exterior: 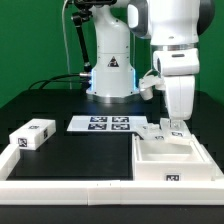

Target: Assemble cabinet

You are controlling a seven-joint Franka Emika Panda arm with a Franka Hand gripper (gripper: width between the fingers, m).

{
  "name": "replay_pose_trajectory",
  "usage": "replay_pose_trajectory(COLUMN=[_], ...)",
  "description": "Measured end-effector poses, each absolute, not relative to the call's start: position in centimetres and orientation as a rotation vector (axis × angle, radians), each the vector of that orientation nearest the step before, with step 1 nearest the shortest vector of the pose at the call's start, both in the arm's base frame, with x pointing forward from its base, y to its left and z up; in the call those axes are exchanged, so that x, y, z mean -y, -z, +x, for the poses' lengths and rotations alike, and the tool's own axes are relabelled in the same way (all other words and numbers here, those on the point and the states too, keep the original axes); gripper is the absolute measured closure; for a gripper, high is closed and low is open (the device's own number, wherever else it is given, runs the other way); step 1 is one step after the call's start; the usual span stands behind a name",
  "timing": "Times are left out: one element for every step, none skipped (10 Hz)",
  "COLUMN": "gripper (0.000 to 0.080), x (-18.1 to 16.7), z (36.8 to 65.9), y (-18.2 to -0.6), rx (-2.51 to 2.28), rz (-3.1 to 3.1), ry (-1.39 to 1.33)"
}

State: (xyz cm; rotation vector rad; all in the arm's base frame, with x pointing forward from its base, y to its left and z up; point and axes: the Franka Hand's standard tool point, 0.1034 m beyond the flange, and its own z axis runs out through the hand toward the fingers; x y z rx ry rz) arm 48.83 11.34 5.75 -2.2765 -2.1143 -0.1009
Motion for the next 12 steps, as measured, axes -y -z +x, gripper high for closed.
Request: replay_pose_trajectory(gripper=[0.0729,0.0729,0.0729,0.0729,0.0729,0.0729,0.0729,0.0729,0.0729,0.0729,0.0729,0.0729], x=[-11.3,-11.3,-11.3,-11.5,-11.5,-11.3,-11.1,-10.9,-10.8,-10.6,-10.5,-10.4], z=[48.8,48.8,48.9,49.6,50.8,52.0,53.3,54.3,55.1,56.1,56.9,57.3], y=[-5.7,-5.7,-5.7,-5.7,-5.7,-5.8,-5.7,-5.6,-5.6,-5.6,-5.6,-5.6], rx=[2.112,2.112,2.108,2.099,2.078,2.069,2.061,2.055,2.048,2.041,2.036,2.033], rz=[-2.278,-2.278,-2.282,-2.291,-2.307,-2.316,-2.325,-2.334,-2.339,-2.344,-2.351,-2.355], ry=[0.1,0.1,0.102,0.113,0.111,0.114,0.12,0.132,0.13,0.13,0.137,0.138])
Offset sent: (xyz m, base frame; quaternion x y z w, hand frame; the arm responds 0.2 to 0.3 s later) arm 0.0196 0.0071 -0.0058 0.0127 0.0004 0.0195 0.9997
